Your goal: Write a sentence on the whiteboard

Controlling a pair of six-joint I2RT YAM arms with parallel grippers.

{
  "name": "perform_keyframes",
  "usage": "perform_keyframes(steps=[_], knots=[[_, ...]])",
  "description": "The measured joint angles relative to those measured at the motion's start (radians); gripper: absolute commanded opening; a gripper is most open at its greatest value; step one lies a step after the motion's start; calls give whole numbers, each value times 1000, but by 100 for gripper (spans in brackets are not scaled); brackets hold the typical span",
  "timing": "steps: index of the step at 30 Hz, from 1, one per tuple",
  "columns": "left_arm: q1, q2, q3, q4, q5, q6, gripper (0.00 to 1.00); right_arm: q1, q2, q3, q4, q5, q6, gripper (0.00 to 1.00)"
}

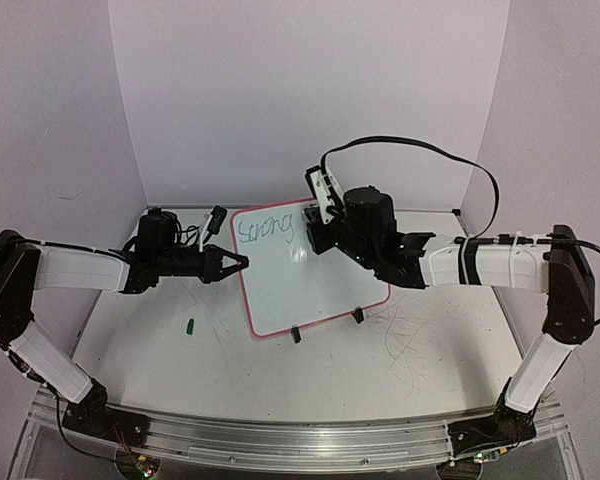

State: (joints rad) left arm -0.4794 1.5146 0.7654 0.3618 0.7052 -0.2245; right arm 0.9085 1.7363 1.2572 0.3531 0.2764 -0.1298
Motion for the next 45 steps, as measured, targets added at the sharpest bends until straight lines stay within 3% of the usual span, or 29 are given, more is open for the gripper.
perform_keyframes(steps=[32,45], knots=[[-2,0,1,-5,-1,1,0,11,-36,-71,-31,37,55,0],[-3,0,7,-14,-1,9,0,9,-37,-38,-16,-44,48,0]])
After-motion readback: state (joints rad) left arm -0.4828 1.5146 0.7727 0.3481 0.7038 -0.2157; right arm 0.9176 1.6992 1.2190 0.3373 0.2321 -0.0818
